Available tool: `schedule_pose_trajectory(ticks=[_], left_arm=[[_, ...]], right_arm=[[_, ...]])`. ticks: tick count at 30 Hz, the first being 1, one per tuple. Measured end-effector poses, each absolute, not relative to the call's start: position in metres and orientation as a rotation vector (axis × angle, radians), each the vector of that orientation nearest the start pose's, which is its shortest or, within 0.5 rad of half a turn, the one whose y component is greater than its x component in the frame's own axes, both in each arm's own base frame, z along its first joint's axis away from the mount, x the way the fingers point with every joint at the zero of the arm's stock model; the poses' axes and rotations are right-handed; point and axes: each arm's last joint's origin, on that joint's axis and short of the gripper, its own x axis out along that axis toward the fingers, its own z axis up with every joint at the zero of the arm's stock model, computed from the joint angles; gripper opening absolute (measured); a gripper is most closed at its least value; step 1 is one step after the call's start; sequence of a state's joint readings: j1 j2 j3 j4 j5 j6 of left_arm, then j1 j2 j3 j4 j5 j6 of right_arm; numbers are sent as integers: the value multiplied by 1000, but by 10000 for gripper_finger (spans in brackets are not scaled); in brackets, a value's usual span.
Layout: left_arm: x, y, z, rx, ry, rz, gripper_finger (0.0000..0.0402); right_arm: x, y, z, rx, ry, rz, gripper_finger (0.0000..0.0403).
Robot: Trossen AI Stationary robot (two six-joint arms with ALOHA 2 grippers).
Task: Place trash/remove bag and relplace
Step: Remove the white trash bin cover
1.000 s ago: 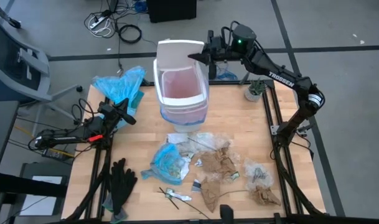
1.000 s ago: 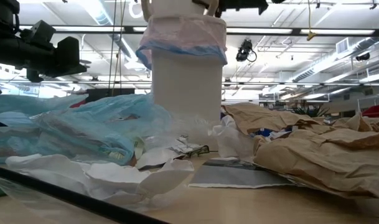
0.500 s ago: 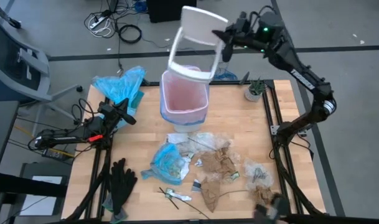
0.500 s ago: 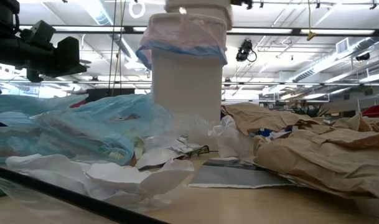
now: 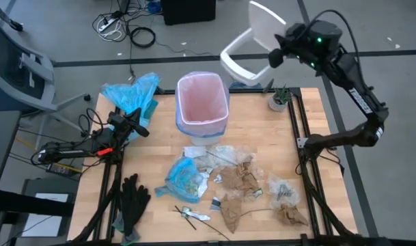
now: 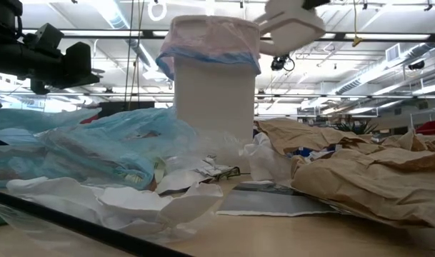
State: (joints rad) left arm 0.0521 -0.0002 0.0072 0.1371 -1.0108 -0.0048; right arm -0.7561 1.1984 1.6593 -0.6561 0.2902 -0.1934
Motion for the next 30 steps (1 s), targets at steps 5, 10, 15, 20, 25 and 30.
schedule_pose_trajectory(ticks=[5, 10, 15, 20, 25, 30], left_arm=[[81, 29, 177, -74, -137, 1061, 21], [81, 29, 177, -74, -137, 1061, 21], [81, 29, 177, -74, -137, 1061, 21], [81, 29, 177, -74, -137, 1061, 21], [81, 29, 177, -74, -137, 1061, 21], [81, 29, 177, -74, -137, 1061, 21]], right_arm=[[127, -131, 464, -40, 293, -1094, 4], [116, -110, 420, 46, 270, -1182, 4], [121, -93, 369, 130, 238, -1203, 4], [137, -79, 321, 123, 228, -1309, 4], [154, -67, 286, 92, 163, -1388, 4], [167, -60, 243, 165, 138, -1378, 4]])
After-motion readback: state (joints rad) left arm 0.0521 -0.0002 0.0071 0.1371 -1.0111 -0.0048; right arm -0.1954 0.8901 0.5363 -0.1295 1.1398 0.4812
